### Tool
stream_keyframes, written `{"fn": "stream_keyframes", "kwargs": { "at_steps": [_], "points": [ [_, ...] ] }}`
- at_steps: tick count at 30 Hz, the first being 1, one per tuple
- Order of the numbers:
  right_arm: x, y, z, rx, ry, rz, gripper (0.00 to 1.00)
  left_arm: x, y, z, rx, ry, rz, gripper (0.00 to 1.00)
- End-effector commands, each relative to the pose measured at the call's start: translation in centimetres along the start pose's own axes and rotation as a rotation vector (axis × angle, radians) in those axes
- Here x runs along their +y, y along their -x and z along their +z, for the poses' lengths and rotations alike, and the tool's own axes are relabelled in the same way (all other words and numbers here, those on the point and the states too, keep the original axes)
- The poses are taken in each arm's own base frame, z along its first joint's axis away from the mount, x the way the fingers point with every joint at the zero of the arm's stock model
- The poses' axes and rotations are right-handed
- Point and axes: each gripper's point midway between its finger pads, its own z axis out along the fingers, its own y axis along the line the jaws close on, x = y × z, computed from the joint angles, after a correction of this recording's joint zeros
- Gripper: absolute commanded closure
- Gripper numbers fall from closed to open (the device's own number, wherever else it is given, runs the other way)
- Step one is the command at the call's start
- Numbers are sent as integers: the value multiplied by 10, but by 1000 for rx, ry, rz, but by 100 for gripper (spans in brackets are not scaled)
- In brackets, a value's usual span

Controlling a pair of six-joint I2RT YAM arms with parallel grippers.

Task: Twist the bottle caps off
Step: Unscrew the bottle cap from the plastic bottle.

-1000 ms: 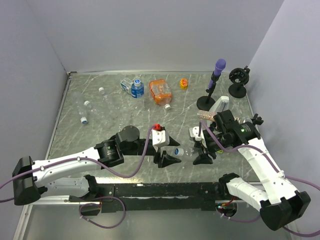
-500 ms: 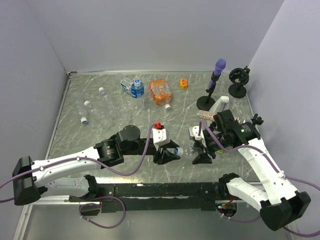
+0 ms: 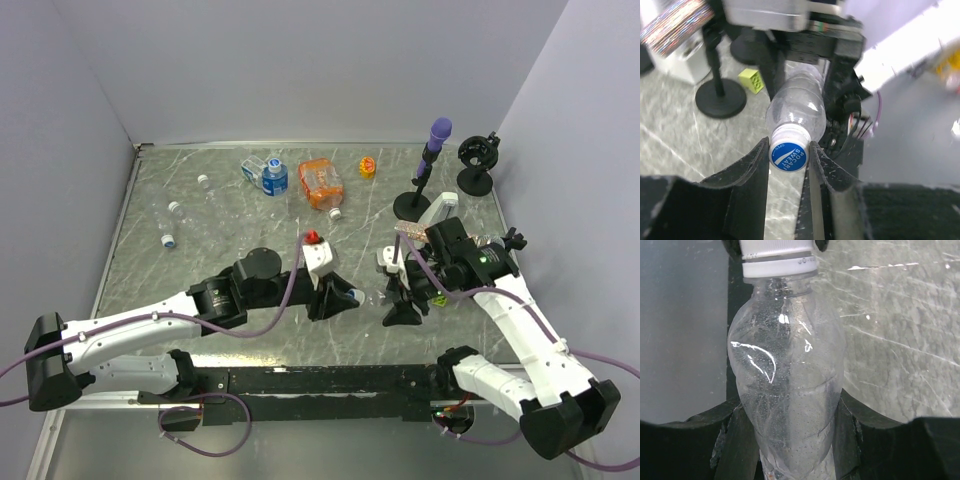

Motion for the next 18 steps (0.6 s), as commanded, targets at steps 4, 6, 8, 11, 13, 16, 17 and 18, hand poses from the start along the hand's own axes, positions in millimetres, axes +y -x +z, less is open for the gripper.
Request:
{"fn": "stream_keyframes", "kwargs": {
  "at_steps": [4,6,8,11,13,16,17,18],
  "points": [
    [-45,49,-17,-51,-126,41,82,50,55,-8,-209,263,-604,99],
    [-53,58,-21,-50,-149,42,86,64,66,-16,-279,278,-722,99],
    [-61,64,-24,-51,-172,55,87,69,80,-22,-349,268,-799,99],
    [-70,70,-27,-53,-201,67,90,77,95,-24,-386,290,-876,99],
    [-76,74,-30,-53,-228,72,91,84,98,-21,-373,340,-938,99],
    [-86,80,-34,-54,-270,88,94,89,95,-17,-324,396,-1006,99],
    [-89,83,-35,-58,-286,92,94,89,95,-15,-316,403,-1028,99],
    [-92,84,-36,-62,-300,99,95,91,93,-13,-309,412,-1056,99]
  ]
}}
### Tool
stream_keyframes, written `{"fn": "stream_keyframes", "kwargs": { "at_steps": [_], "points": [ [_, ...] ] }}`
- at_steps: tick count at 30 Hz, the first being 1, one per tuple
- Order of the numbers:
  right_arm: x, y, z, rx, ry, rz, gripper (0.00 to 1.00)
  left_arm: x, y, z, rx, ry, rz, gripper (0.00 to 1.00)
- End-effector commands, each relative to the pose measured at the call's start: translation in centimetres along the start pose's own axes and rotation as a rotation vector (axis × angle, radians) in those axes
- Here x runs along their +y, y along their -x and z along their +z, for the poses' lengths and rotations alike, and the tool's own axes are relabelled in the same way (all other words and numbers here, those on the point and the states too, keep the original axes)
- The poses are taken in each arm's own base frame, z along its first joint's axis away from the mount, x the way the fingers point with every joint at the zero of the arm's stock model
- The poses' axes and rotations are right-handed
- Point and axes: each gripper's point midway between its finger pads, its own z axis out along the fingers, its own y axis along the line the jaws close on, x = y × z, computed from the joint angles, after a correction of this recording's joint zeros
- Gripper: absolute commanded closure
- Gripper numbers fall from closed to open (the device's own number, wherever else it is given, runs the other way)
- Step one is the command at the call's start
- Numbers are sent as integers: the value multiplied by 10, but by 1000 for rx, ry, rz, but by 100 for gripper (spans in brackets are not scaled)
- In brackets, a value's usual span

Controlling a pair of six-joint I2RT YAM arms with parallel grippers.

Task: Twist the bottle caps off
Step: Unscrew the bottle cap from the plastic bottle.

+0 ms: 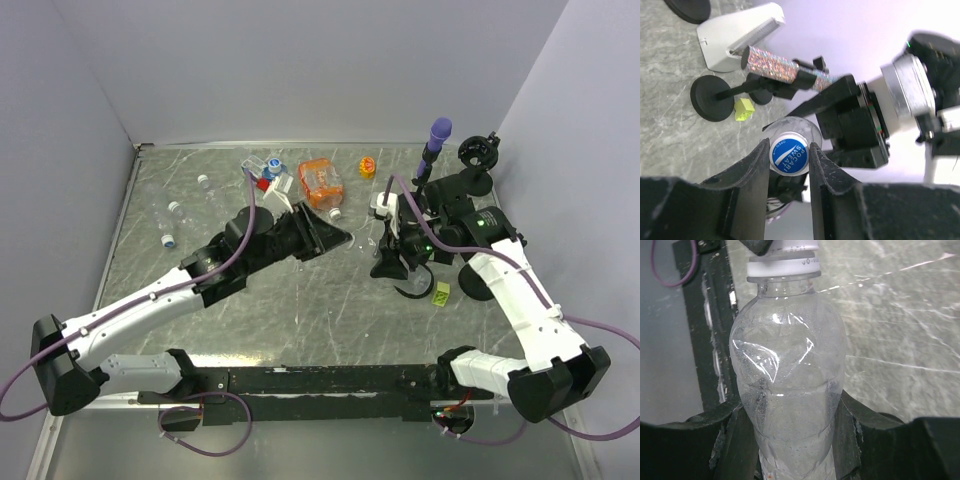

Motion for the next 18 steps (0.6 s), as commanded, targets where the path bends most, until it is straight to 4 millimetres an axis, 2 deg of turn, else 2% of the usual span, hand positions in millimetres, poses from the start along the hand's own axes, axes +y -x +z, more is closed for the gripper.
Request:
{"fn": "stream_keyframes", "kwargs": {
  "at_steps": [1,7,8,9,11,13,15,18],
  "points": [
    [-23,25,-9,-44,-118,4,95,-16,15,1,-26,36,-179,99],
    [-29,30,-8,-48,-128,31,95,-7,34,7,-99,75,-198,97],
    [-30,30,-8,-47,-131,34,95,-6,37,7,-111,76,-193,87],
    [-30,30,-8,-47,-130,35,95,-8,41,6,-119,64,-182,72],
    [-29,32,-7,-50,-118,37,95,-11,52,5,-128,27,-158,34],
    [-27,34,-6,-56,-92,34,95,-15,62,0,-117,-20,-123,14],
    [-27,33,-5,-58,-80,41,95,-18,75,-12,-140,-53,-76,2],
    [-25,33,-6,-73,-59,40,95,-27,85,-34,-142,-134,94,3]
  ]
}}
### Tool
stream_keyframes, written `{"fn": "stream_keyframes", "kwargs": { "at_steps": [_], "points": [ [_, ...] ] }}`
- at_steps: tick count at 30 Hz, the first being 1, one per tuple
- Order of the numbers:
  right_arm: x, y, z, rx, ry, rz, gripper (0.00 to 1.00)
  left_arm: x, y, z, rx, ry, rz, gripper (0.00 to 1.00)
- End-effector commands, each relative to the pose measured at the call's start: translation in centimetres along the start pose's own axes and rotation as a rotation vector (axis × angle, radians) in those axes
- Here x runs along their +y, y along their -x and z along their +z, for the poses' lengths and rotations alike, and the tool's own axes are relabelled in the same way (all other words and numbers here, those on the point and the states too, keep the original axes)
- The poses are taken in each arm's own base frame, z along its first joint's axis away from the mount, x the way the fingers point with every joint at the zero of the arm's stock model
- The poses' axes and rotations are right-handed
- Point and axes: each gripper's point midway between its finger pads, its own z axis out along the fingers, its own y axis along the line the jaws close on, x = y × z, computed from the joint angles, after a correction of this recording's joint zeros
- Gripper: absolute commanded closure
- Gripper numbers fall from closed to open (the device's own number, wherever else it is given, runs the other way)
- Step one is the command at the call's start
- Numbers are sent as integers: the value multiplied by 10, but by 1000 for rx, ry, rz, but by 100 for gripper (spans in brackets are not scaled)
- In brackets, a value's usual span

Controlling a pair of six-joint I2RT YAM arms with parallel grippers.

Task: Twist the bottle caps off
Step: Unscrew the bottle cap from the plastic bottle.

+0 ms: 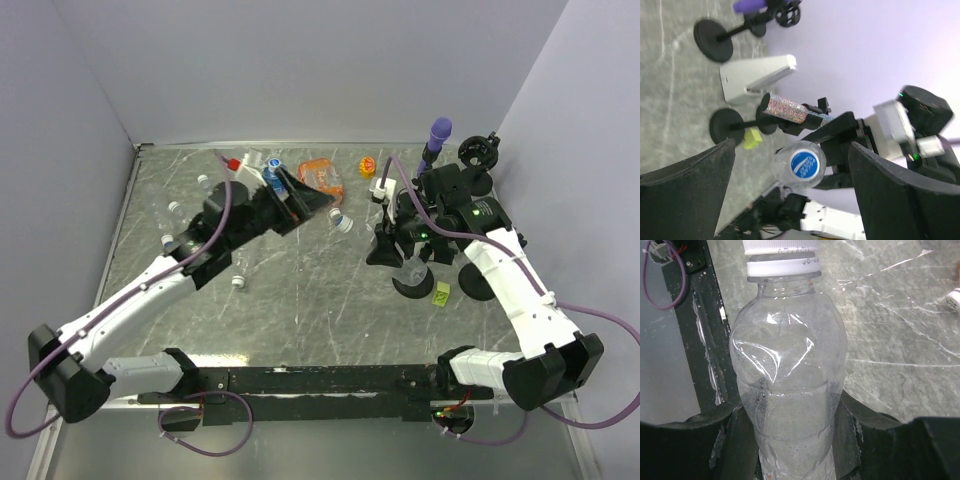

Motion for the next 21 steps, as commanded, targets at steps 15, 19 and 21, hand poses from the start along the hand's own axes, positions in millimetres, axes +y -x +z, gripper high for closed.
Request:
{"fn": "stream_keyframes", "kwargs": {
  "at_steps": [15,19,21],
  "points": [
    [58,23,-17,-158,295,-150,92,-66,-43,-84,206,-760,863,3],
    [68,19,-17,-162,338,-194,92,-70,-58,-85,220,-858,914,1],
    [70,18,-16,-157,347,-208,92,-72,-66,-87,243,-906,936,3]
  ]
}}
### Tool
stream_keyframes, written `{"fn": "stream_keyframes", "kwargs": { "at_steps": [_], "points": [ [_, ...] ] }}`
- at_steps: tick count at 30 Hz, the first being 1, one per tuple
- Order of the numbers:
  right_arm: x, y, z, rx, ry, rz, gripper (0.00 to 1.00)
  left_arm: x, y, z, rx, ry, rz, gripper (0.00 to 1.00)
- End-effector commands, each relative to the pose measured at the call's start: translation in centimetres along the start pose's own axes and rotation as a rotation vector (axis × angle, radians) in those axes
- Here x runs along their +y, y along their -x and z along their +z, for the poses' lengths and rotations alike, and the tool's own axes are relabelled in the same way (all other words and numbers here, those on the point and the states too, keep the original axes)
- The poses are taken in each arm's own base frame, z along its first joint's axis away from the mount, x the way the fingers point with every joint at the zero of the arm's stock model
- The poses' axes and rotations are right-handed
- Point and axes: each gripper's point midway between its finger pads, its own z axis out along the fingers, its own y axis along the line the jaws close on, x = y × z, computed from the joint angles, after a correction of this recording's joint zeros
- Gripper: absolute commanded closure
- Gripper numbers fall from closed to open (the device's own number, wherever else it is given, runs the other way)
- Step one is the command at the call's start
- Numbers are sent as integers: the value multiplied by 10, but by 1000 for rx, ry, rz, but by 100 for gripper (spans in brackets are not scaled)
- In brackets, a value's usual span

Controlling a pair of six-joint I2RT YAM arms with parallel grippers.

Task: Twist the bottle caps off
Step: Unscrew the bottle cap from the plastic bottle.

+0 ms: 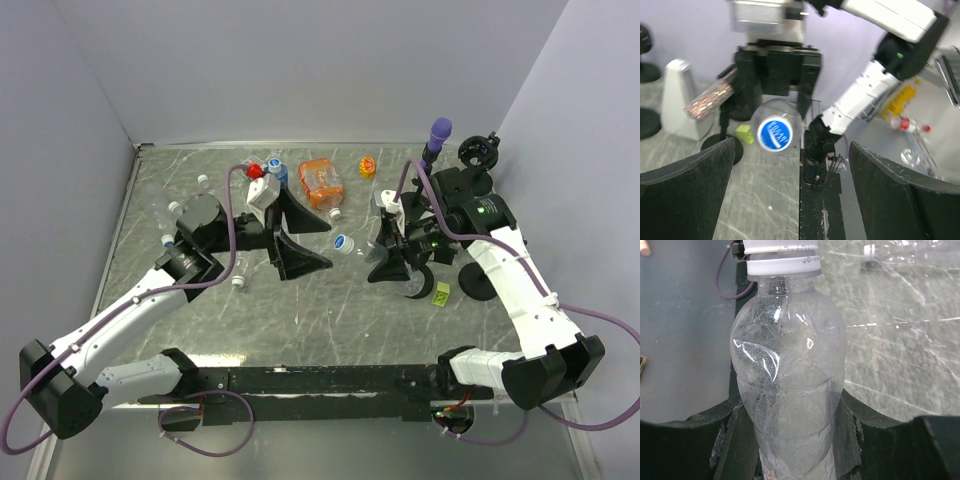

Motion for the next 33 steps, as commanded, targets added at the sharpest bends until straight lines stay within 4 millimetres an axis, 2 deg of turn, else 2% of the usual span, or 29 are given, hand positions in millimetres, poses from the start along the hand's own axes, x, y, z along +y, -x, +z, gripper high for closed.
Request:
{"fn": "stream_keyframes", "kwargs": {
  "at_steps": [1,7,20,26,30,32,33],
  "points": [
    [15,10,1,-38,67,-87,92,-28,5,8,-19,-181,166,4],
    [13,4,3,-2,55,-101,92,-29,-6,17,48,-168,216,9],
    [11,0,6,10,54,-85,92,-20,-7,25,62,-105,187,39],
    [8,-1,7,18,44,-74,92,-16,-10,27,71,-76,162,61],
    [-1,-3,7,36,6,-41,92,-8,-8,27,61,-9,108,89],
    [-10,-2,7,47,-38,-12,92,2,-5,29,36,66,25,99],
    [-16,-1,7,48,-66,15,92,7,-2,29,18,109,-38,99]
  ]
}}
